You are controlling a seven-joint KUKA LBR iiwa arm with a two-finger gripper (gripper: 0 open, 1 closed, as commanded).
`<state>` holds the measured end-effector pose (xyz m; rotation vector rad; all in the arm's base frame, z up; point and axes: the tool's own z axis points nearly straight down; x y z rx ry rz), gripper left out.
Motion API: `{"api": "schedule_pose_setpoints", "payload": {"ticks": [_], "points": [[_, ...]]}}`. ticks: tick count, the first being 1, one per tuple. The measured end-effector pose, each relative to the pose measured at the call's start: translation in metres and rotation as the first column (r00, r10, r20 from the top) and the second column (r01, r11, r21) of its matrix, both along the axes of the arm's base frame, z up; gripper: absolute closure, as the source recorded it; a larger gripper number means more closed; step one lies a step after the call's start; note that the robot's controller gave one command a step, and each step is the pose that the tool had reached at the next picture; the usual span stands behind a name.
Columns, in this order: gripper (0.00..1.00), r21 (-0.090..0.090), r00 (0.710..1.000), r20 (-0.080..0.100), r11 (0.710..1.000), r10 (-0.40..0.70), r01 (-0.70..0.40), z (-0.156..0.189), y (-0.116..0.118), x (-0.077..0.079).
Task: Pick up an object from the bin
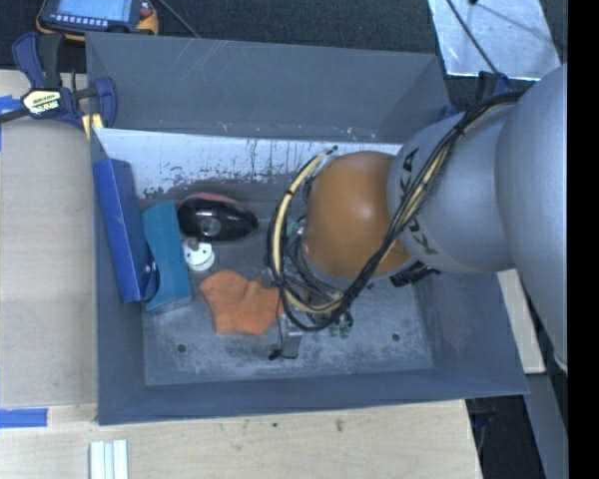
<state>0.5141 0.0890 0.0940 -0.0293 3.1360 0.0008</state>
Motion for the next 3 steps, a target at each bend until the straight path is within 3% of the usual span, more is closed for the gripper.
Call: {"api": "schedule_pose_setpoints", "payload": {"ticks": [1,2,3], "points": [[1.0,0.0,0.998,-0.003,0.998,-0.062,0.062,-0.019,-0.013,-0.001],[1.0,0.0,0.998,-0.003,0.998,-0.063,0.063,-0.019,-0.013,-0.001],[1.0,0.0,0.999,-0.003,0.999,-0.054,0.054,-0.015,0.003,0.009]]}}
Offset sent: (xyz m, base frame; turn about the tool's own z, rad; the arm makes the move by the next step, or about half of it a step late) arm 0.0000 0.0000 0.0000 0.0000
